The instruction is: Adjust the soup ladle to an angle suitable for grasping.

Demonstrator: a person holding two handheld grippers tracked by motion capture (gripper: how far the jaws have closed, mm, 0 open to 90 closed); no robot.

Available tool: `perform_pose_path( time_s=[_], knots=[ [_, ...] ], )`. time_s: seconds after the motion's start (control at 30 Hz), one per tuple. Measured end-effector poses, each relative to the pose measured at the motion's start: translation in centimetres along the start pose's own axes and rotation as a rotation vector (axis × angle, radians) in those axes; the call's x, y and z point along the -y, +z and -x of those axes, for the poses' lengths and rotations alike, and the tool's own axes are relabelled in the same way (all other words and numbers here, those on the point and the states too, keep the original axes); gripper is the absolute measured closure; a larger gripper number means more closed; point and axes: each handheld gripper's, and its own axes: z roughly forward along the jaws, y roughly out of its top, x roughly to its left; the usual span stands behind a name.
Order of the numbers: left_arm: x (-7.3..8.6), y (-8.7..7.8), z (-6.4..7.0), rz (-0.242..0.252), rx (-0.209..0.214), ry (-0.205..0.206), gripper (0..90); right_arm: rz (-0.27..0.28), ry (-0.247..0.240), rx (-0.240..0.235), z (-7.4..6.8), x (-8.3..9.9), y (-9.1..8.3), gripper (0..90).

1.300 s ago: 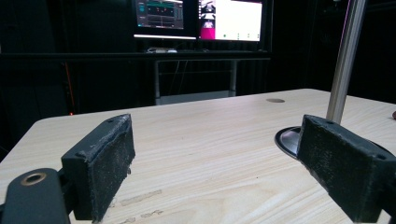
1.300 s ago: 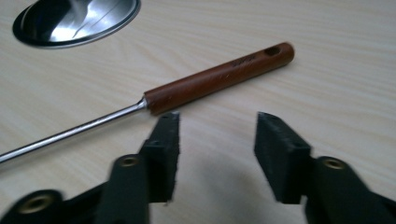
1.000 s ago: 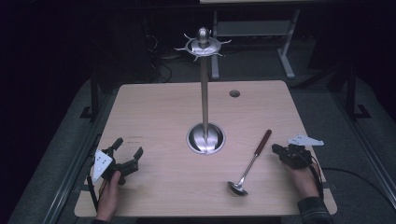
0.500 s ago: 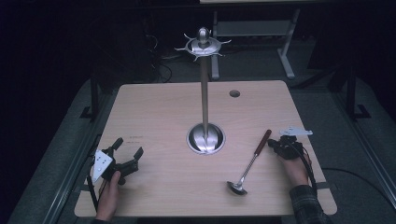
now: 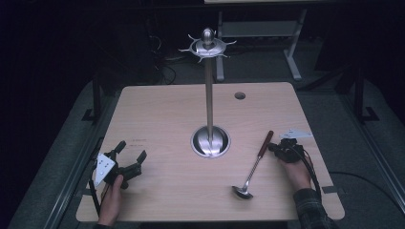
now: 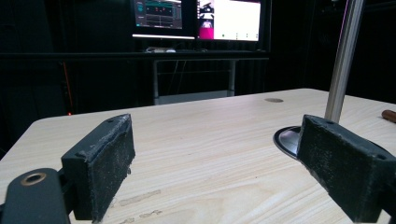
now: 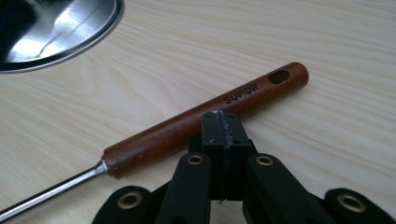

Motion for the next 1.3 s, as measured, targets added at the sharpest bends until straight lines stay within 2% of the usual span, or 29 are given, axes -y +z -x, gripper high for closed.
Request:
perform_pose_path(
  time_s=[0.23,0.53,1.3],
  knots=[
    [0.0,0.0,0.0,0.001,0.0,-0.003,10.6,0.002,-0.006,-0.036,-0.8,-0.3,0.3,89.5],
    [0.0,0.0,0.0,0.0,0.0,-0.002,10.6,0.002,-0.04,-0.083,-2.3,-1.0,1.4,89.6],
    [0.0,0.0,0.0,0.0,0.001,0.0,10.6,-0.003,-0.088,-0.187,-5.4,-2.0,3.0,89.7]
  ],
)
